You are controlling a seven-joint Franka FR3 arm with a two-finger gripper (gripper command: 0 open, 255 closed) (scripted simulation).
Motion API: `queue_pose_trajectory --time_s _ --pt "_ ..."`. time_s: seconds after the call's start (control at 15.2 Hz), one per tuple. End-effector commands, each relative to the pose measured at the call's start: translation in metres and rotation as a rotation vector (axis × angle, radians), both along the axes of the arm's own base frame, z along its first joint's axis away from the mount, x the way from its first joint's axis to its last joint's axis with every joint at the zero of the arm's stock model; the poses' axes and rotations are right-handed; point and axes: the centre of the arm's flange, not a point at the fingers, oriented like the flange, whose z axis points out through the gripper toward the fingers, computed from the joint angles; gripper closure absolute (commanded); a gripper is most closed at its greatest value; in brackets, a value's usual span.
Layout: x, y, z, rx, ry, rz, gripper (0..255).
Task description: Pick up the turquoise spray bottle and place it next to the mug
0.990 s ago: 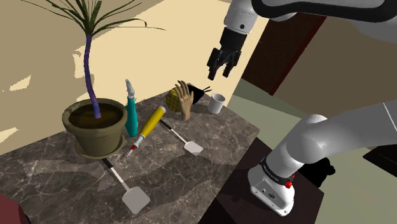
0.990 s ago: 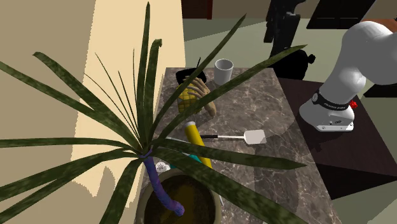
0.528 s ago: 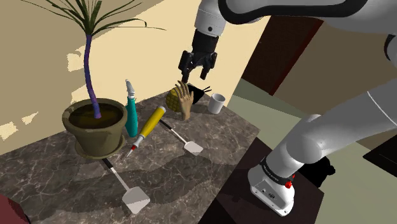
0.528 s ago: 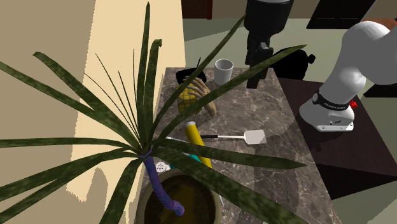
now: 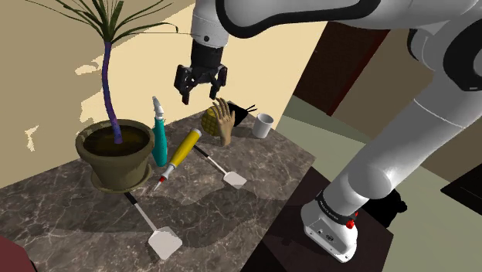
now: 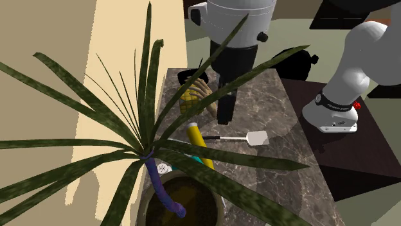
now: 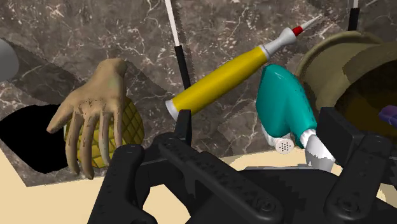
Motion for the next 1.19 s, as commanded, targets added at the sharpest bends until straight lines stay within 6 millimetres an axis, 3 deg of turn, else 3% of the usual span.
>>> queue_pose_trajectory --time_s 0.0,0.46,0.92,1.12 --pt "0.015 0.021 -0.007 -0.004 -0.004 -0.008 0" --pt "0.062 0.09 -0.033 -0.02 -0.014 -0.029 0" --pt "0.062 0.09 -0.07 -0.02 -0.014 -0.029 0" --pt "0.062 0.09 -0.073 -0.02 -0.014 -0.029 0"
